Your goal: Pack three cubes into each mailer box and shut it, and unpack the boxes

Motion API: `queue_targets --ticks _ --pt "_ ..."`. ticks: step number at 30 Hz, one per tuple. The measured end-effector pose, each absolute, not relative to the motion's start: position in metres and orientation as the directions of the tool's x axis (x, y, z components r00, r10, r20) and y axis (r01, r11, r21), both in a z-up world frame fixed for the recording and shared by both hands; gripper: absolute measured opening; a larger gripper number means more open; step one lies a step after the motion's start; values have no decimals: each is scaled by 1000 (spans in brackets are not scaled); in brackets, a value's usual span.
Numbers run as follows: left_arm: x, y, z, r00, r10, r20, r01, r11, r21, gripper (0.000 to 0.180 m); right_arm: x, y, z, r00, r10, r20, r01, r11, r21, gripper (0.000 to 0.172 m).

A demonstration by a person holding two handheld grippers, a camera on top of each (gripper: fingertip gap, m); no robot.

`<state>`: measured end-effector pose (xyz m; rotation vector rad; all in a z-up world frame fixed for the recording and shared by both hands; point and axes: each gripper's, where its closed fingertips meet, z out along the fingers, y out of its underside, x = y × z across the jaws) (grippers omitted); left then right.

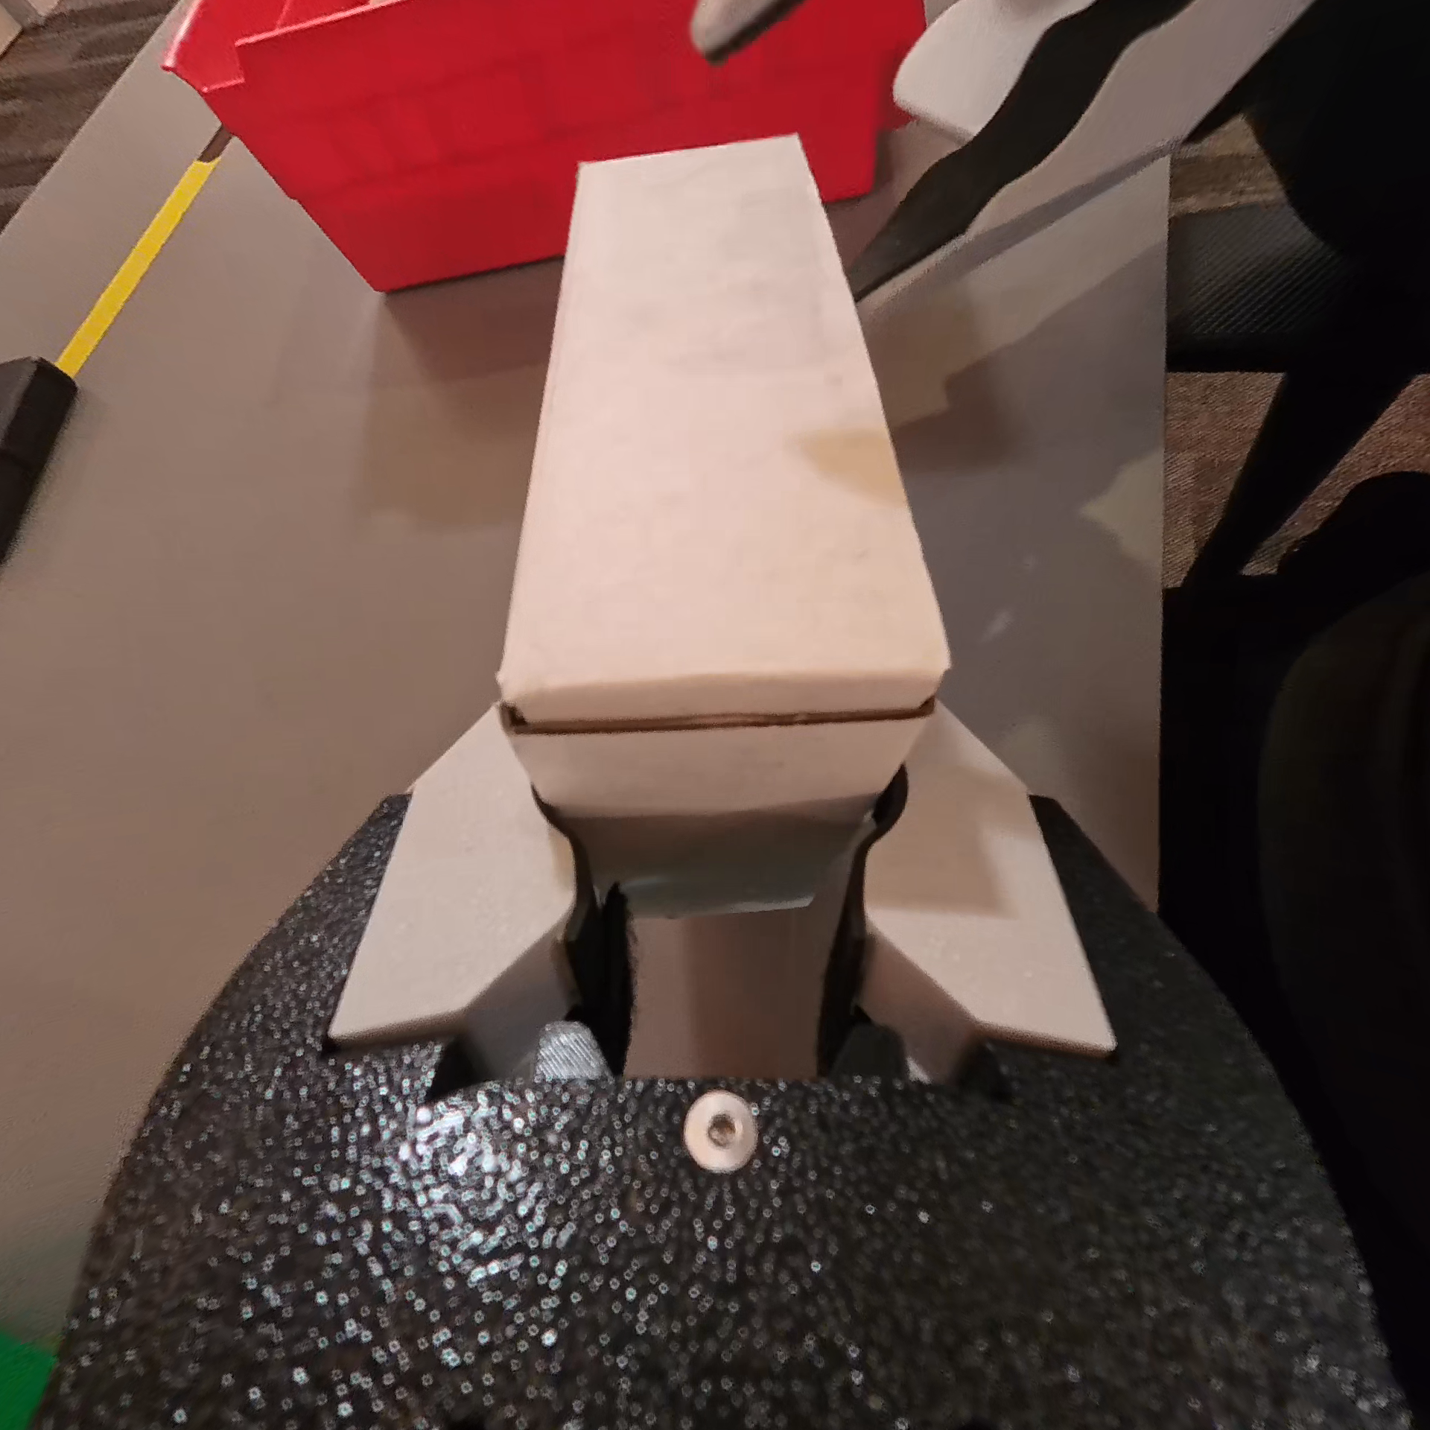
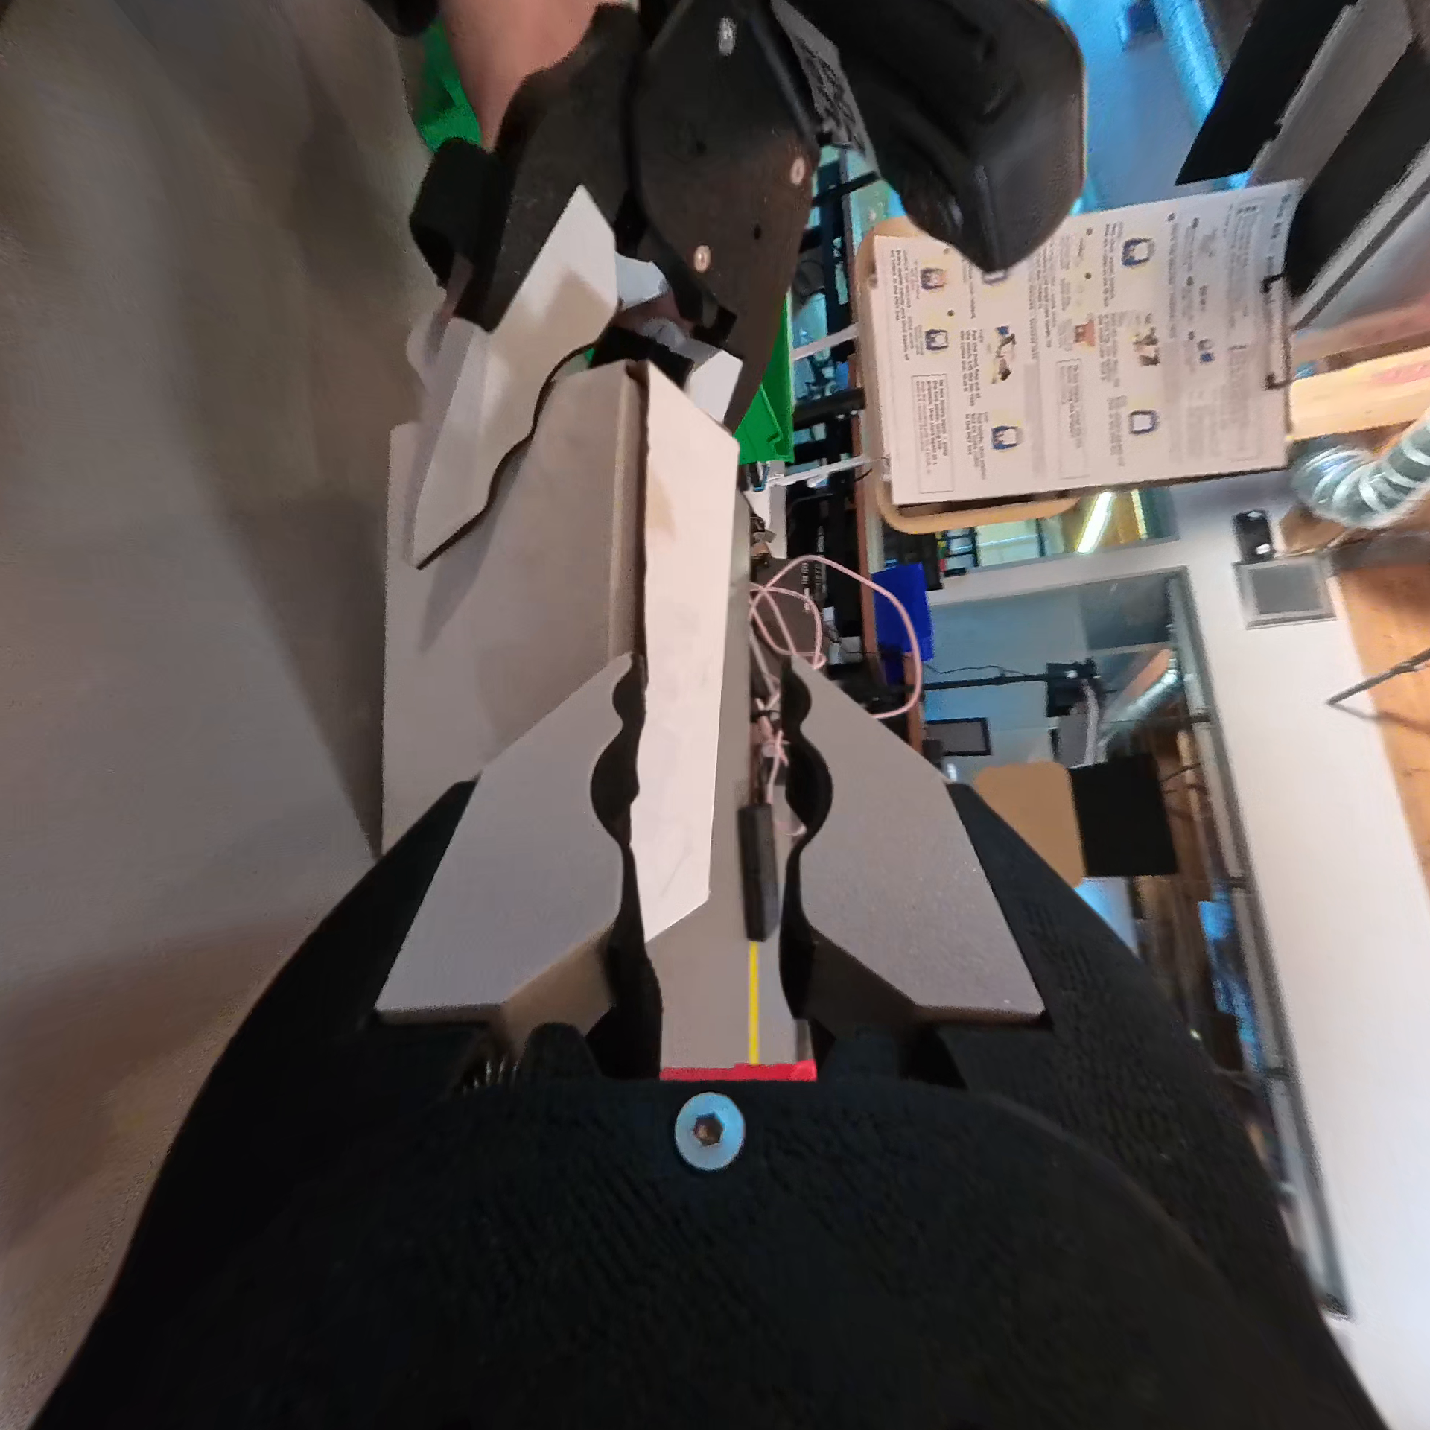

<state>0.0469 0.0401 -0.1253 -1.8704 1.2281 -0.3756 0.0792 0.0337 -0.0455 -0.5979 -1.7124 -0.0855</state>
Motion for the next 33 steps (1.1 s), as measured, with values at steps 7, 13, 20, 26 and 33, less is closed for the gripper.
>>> queue_targets --ticks 7,13,20,26,33 --pt "46 41 -126 485 -859 -165 -592 -184 -785 72 71 36 -61 -181 205 962 484 870 -94 4" --pt "36 53 -126 439 -795 -419 -712 -24 -701 72 73 36 -59 -144 392 909 484 829 -281 2" --pt "42 58 -126 129 -571 -811 -882 308 -357 72 92 36 -30 -55 453 890 477 795 -375 4" --pt "31 70 -133 -136 -323 -937 -932 361 10 71 90 50 -57 -109 527 843 555 736 -388 6" --pt "23 75 -142 -27 -416 -909 -935 331 -124 88 92 64 -68 -117 538 835 614 700 -365 1"
